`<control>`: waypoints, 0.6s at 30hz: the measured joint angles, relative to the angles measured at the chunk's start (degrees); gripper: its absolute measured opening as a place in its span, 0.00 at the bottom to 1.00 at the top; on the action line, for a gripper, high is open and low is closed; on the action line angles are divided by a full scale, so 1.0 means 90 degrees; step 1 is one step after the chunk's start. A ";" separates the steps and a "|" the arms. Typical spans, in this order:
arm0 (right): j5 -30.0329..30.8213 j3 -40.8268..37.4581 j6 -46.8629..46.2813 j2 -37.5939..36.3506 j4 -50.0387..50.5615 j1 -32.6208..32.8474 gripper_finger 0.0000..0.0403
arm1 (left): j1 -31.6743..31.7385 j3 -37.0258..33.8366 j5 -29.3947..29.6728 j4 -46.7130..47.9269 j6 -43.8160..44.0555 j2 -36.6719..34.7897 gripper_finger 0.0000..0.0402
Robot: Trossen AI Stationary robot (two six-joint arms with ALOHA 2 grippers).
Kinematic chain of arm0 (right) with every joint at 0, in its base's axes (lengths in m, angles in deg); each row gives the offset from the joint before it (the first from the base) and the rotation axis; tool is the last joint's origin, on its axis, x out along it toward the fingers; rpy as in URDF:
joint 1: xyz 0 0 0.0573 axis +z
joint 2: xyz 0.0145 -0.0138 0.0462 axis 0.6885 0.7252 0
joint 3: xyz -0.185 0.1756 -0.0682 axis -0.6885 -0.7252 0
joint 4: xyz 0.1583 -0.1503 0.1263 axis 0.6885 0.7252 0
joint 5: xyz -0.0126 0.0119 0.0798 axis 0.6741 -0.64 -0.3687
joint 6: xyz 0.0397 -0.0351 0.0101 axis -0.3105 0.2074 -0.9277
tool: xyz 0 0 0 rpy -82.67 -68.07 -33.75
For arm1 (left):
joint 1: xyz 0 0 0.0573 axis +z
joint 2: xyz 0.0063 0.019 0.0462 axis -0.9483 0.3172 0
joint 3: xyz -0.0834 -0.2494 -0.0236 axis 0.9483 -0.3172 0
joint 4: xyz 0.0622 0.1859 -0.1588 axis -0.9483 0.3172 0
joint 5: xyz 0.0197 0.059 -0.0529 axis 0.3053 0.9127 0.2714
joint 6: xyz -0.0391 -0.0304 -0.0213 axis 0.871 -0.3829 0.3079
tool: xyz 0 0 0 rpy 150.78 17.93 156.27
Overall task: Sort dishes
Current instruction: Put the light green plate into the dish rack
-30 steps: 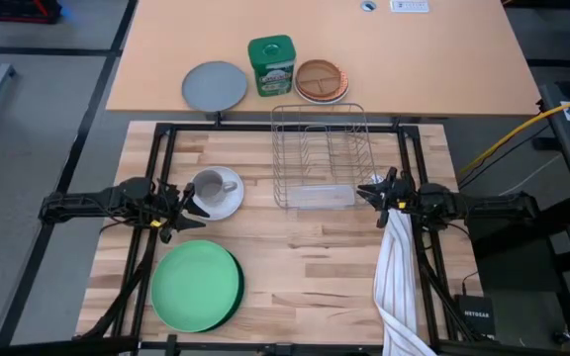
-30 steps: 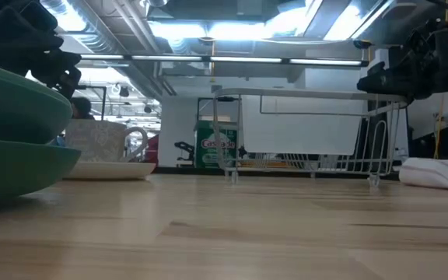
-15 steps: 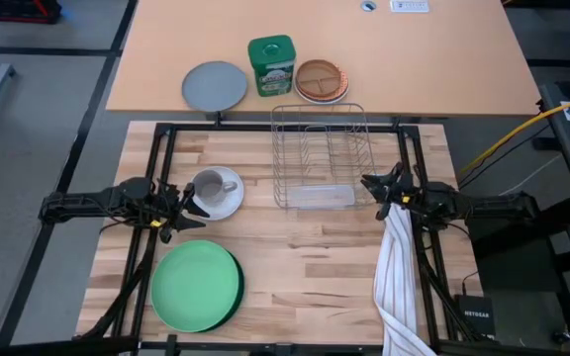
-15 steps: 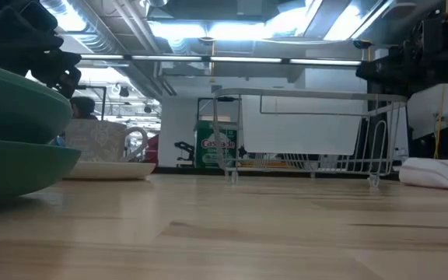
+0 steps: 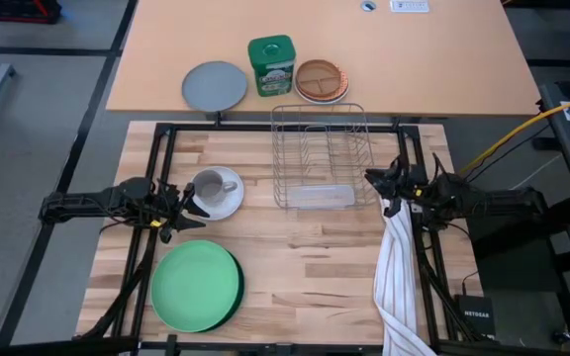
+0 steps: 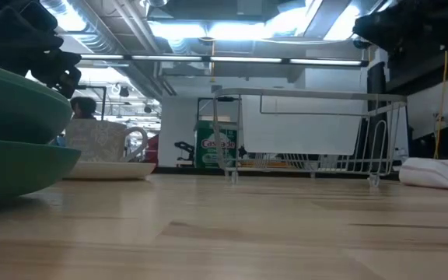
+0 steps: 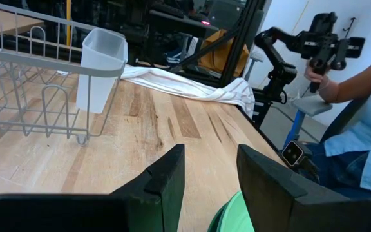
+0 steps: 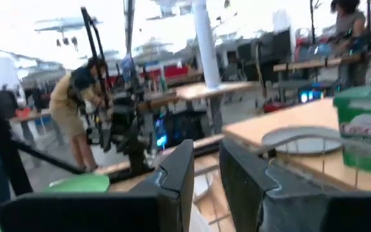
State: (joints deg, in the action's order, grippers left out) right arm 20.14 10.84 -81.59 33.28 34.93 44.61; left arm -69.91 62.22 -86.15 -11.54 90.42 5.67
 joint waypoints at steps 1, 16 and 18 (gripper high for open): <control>-0.0090 0.0116 -0.0070 0.0242 0.0024 0.0000 0.20 | -0.0001 -0.0001 0.0001 0.0000 0.0000 0.0000 0.33; -0.1448 0.3016 -0.0725 0.5284 -0.0586 0.0000 0.41 | -0.0001 -0.0001 0.0000 0.0000 0.0000 -0.0002 0.33; -0.1940 0.3522 -0.0880 0.5913 -0.0586 0.0000 0.41 | 0.0000 0.0000 0.0002 -0.0001 -0.0039 0.0000 0.33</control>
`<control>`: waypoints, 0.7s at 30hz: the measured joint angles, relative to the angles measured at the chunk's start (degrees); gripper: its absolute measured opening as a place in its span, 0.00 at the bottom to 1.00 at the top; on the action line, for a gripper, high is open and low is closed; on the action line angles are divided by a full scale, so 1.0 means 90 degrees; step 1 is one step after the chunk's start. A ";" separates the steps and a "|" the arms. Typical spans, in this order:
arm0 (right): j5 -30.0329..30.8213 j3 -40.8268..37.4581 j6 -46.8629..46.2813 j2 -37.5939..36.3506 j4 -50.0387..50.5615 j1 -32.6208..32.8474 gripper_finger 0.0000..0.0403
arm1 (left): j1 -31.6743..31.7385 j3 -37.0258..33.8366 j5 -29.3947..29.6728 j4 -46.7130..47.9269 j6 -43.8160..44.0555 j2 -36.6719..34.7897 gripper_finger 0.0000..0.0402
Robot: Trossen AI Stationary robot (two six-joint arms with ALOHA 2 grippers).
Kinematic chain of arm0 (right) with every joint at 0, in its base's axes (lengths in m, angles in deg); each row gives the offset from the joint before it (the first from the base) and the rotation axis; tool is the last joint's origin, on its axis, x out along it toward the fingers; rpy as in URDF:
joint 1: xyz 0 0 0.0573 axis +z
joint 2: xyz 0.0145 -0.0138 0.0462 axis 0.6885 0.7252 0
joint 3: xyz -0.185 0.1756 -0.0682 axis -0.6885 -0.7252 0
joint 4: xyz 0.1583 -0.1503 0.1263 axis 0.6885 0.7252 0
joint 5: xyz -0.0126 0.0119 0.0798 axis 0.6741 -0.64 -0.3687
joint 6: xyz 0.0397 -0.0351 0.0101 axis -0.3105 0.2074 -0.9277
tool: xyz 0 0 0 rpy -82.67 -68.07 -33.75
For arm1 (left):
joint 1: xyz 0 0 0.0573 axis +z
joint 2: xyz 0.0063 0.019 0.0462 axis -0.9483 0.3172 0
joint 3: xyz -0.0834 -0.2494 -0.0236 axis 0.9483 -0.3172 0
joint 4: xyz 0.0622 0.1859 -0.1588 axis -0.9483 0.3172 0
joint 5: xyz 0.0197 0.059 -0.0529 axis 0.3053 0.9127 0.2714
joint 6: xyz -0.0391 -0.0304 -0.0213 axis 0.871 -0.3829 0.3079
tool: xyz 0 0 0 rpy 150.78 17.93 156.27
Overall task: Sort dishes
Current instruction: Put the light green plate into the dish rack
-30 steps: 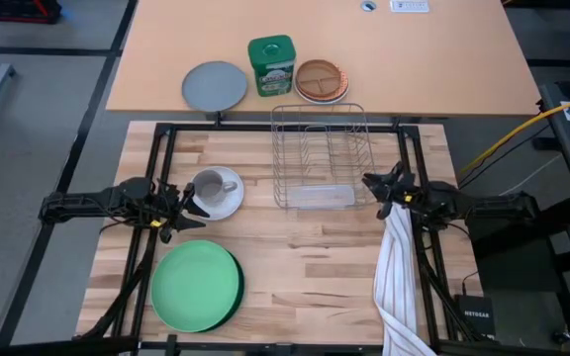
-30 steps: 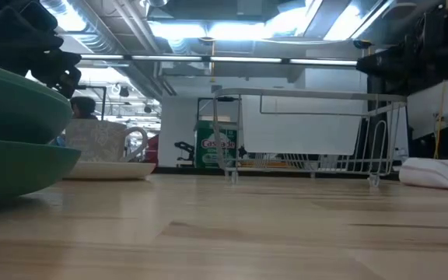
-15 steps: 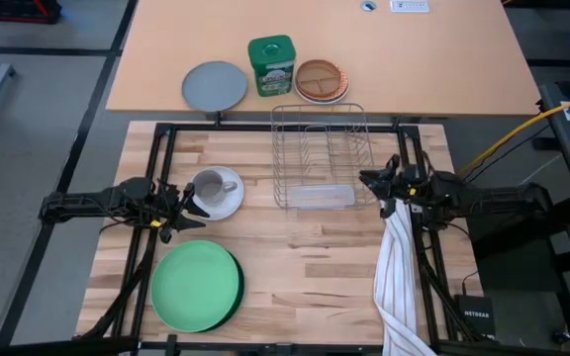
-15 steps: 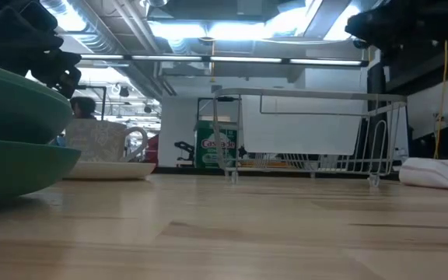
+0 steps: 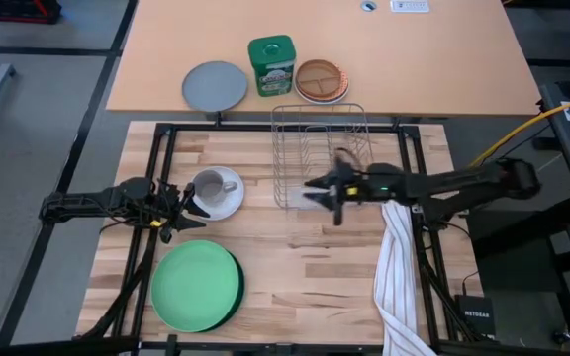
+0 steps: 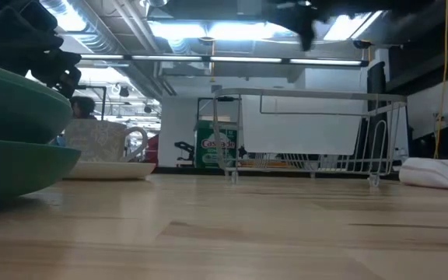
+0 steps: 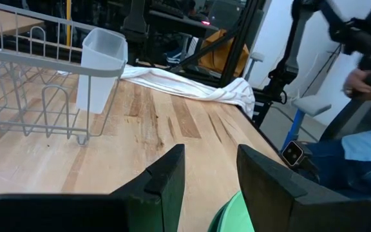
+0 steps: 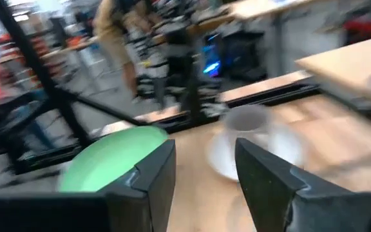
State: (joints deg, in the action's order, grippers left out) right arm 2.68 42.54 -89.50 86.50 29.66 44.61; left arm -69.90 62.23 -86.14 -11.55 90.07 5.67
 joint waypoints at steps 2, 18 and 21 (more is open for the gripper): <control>-0.0575 0.0561 -0.0267 0.0625 0.0008 0.0005 0.41 | 0.0001 -0.0002 -0.0002 -0.0003 -0.0212 0.0000 0.33; -0.1297 0.5139 -0.0607 0.4421 0.3438 0.0423 0.40 | 0.0001 -0.0002 -0.0002 -0.0012 -0.0630 0.0000 0.33; -0.1296 0.5485 -0.0886 0.4766 0.3525 0.0423 0.40 | -0.0001 -0.0002 -0.0002 -0.0016 -0.0619 0.0000 0.33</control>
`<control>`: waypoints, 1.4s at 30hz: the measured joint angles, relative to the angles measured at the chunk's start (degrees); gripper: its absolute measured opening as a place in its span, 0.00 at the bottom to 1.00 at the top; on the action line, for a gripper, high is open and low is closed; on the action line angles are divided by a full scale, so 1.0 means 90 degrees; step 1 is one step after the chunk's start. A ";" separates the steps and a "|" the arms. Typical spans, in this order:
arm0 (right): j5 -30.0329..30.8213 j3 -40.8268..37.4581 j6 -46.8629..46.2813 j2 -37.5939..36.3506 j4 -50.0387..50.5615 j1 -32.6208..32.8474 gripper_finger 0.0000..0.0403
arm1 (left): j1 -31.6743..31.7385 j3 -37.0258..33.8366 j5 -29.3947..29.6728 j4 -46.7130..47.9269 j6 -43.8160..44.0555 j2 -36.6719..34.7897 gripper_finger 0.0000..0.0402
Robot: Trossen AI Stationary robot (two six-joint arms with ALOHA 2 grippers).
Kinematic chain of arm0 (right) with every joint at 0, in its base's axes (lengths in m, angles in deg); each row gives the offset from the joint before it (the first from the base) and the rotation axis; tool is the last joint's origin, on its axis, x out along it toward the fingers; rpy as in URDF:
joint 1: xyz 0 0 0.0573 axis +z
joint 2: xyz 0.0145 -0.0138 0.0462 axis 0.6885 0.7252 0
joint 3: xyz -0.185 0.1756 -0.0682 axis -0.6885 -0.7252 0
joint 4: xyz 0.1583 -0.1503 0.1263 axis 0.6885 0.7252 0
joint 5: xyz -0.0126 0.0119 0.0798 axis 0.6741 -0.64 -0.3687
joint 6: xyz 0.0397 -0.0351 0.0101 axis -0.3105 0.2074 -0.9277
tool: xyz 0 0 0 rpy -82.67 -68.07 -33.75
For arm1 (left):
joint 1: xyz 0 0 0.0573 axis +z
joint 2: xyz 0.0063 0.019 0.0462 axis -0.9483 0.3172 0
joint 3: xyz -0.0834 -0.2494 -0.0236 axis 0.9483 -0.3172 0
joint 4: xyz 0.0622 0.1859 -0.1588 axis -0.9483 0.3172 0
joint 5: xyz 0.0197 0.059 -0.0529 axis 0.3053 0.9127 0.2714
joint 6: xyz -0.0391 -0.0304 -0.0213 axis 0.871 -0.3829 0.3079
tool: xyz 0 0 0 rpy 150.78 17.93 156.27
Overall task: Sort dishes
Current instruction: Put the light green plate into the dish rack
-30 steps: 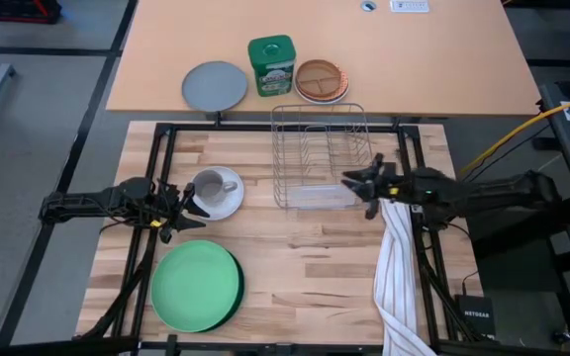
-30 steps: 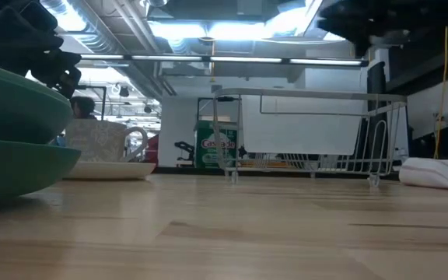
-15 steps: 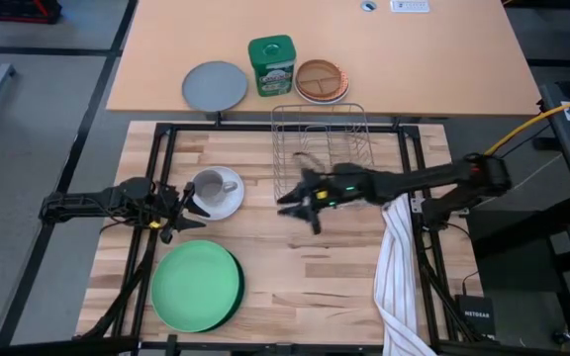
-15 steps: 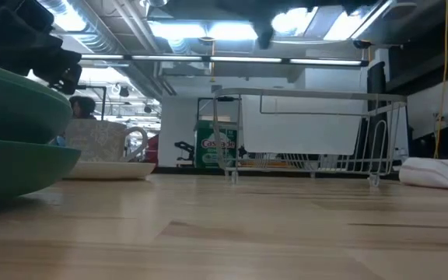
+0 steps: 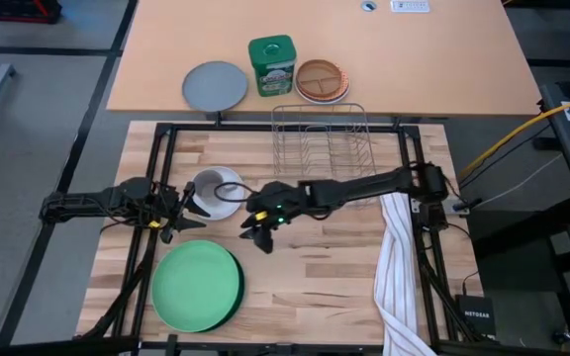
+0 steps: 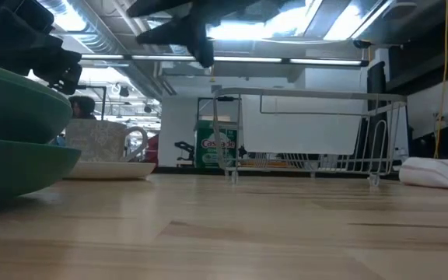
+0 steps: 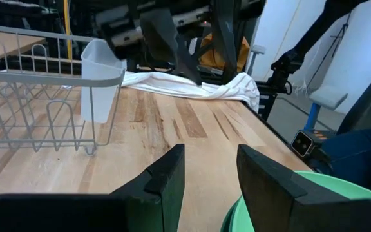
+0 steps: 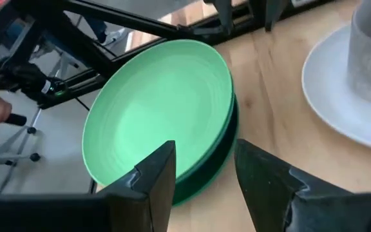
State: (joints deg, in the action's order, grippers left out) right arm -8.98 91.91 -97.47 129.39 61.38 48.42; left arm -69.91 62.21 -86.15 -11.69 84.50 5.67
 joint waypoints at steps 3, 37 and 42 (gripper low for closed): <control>0.0002 0.0198 -0.0196 0.0281 -0.0004 0.0000 0.40 | 0.0001 0.0000 0.0001 0.0000 0.0021 -0.0001 0.33; 0.1115 0.0272 -0.2756 0.1689 -0.1064 0.0621 0.40 | 0.0002 0.0000 0.0002 -0.0010 -0.0640 0.0000 0.33; 0.1232 0.0271 -0.3041 0.1688 -0.1073 0.0721 0.40 | 0.0001 0.0000 0.0002 -0.0010 -0.0827 -0.0002 0.33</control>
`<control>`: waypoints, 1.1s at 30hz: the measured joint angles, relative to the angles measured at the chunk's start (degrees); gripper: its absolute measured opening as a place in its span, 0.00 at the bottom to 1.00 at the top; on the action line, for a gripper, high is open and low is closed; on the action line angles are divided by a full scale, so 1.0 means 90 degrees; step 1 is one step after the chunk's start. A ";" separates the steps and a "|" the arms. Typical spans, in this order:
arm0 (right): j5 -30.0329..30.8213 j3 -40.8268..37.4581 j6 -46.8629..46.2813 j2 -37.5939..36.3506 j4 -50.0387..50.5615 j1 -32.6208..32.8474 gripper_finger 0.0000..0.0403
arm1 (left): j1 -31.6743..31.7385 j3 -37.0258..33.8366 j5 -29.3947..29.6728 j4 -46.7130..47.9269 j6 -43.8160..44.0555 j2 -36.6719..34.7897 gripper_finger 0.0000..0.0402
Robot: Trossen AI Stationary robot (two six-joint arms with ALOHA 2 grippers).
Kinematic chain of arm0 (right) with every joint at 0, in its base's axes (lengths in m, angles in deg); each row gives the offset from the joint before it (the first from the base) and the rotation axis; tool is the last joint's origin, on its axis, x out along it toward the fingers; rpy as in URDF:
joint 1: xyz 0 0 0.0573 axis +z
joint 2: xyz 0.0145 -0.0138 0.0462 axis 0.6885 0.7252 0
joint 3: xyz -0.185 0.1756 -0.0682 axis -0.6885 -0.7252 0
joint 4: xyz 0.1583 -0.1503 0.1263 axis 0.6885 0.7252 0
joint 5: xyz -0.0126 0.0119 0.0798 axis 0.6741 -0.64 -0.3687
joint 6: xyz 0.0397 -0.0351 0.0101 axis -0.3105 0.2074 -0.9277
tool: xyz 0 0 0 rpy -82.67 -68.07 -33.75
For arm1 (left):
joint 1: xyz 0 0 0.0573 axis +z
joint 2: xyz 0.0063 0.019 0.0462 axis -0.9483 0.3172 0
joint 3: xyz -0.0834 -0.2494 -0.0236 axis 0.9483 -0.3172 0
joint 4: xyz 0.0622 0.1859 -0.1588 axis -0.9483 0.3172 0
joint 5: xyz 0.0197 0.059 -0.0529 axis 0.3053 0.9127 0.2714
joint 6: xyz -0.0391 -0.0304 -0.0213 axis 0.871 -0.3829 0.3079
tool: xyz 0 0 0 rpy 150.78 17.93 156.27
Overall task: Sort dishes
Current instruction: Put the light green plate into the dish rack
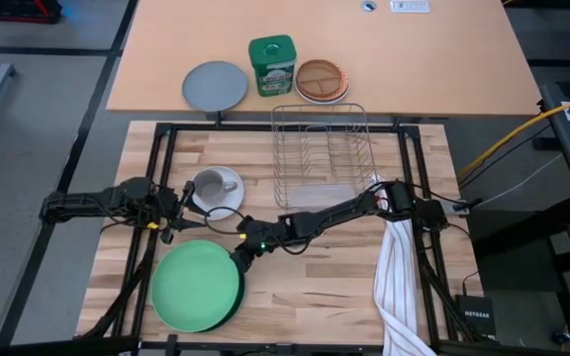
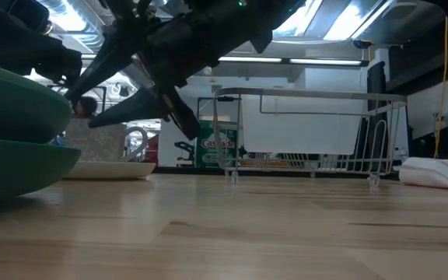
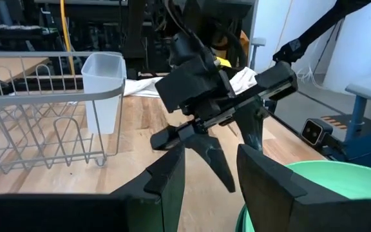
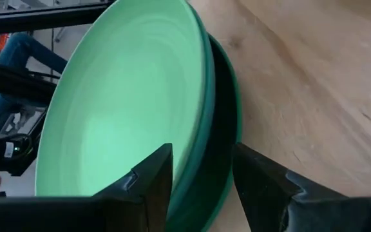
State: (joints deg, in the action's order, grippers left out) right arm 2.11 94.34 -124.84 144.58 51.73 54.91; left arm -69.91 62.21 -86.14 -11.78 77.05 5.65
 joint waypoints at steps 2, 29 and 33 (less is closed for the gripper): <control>0.0066 0.0000 -0.0037 0.0000 0.0017 0.0027 0.40 | 0.0001 0.0000 -0.0001 0.0000 -0.0105 0.0000 0.33; -0.0108 0.0000 -0.1292 -0.0002 -0.0024 0.0229 0.40 | 0.0001 0.0000 0.0001 0.0005 -0.0157 0.0000 0.33; -0.0135 0.0000 -0.1473 -0.0002 -0.0022 0.0238 0.40 | 0.0001 0.0000 0.0001 0.0005 -0.0157 0.0000 0.33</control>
State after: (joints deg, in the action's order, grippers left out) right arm 0.89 94.34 -138.09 144.56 51.53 57.05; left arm -69.90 62.21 -86.13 -11.74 75.64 5.65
